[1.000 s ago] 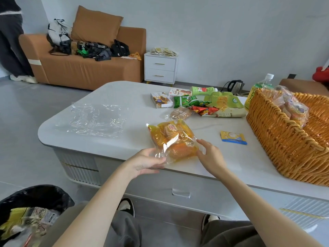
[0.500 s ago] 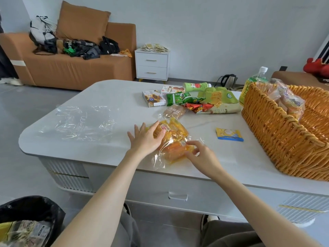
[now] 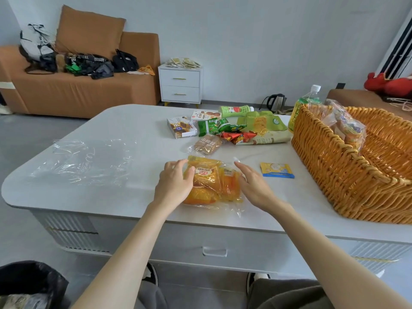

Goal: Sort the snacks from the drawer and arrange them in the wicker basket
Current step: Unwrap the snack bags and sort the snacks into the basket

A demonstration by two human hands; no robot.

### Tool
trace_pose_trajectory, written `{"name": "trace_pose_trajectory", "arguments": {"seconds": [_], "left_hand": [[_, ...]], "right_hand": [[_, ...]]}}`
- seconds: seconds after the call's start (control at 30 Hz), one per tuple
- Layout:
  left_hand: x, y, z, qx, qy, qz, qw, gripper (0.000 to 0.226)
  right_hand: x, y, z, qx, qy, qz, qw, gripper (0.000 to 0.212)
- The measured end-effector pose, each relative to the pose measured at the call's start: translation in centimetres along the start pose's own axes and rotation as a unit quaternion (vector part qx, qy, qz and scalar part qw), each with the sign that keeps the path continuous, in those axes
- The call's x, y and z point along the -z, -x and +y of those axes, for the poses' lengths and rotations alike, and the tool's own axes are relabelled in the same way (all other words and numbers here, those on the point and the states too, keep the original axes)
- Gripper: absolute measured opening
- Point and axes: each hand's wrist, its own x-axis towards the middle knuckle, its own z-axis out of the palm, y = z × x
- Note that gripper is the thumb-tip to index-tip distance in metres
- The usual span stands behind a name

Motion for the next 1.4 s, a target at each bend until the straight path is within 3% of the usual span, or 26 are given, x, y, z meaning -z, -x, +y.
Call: {"name": "trace_pose_trajectory", "arguments": {"seconds": [0.2,0.33,0.43,0.57,0.67,0.73,0.83,0.9,1.03,1.2,1.4], "left_hand": [[-1.4,-1.3,0.7,0.014,0.058,-0.062,0.996,0.053],[-1.9,-1.9,0.7,0.018,0.076,-0.057,0.995,0.052],[-2.0,-2.2,0.6,0.024,0.103,-0.058,0.993,0.053],[-1.7,-2.3,0.4,0.060,0.167,-0.084,0.980,0.057],[-1.3,-2.1,0.5,0.093,0.177,-0.084,0.976,0.061],[-1.1,-2.3,0.6,0.119,0.184,-0.074,0.973,0.062],[-1.3,-2.6,0.6,0.145,0.206,-0.069,0.965,0.062],[-1.6,-2.8,0.8,0.157,0.231,-0.070,0.958,0.061],[-2.1,-3.1,0.7,0.185,0.305,-0.081,0.931,0.051],[-2.0,-3.4,1.3,0.220,0.407,-0.077,0.884,0.045],[-0.5,-2.2,3.9,0.173,0.489,-0.093,0.850,0.041]], "right_hand": [[-3.5,-1.3,-0.6,-0.055,-0.017,-0.009,0.998,0.052],[-4.5,-1.8,0.3,-0.030,0.026,0.045,0.998,0.050],[-4.5,-2.1,0.7,-0.008,0.054,0.058,0.997,0.061],[-3.6,-2.5,0.5,-0.005,0.022,0.015,1.000,0.057],[-2.2,-2.4,0.7,-0.074,-0.044,0.048,0.995,0.049],[-1.3,-2.0,0.9,-0.163,-0.069,0.072,0.982,0.047],[-1.0,-1.7,0.5,-0.256,-0.149,-0.002,0.955,0.025],[-1.1,-2.1,0.5,-0.268,-0.192,-0.015,0.944,0.030],[-0.8,-2.8,0.4,-0.278,-0.294,-0.015,0.914,0.025],[0.3,-2.8,0.3,-0.216,-0.367,-0.016,0.905,0.046],[5.1,-0.1,-1.7,-0.140,-0.409,0.077,0.898,0.044]]}}
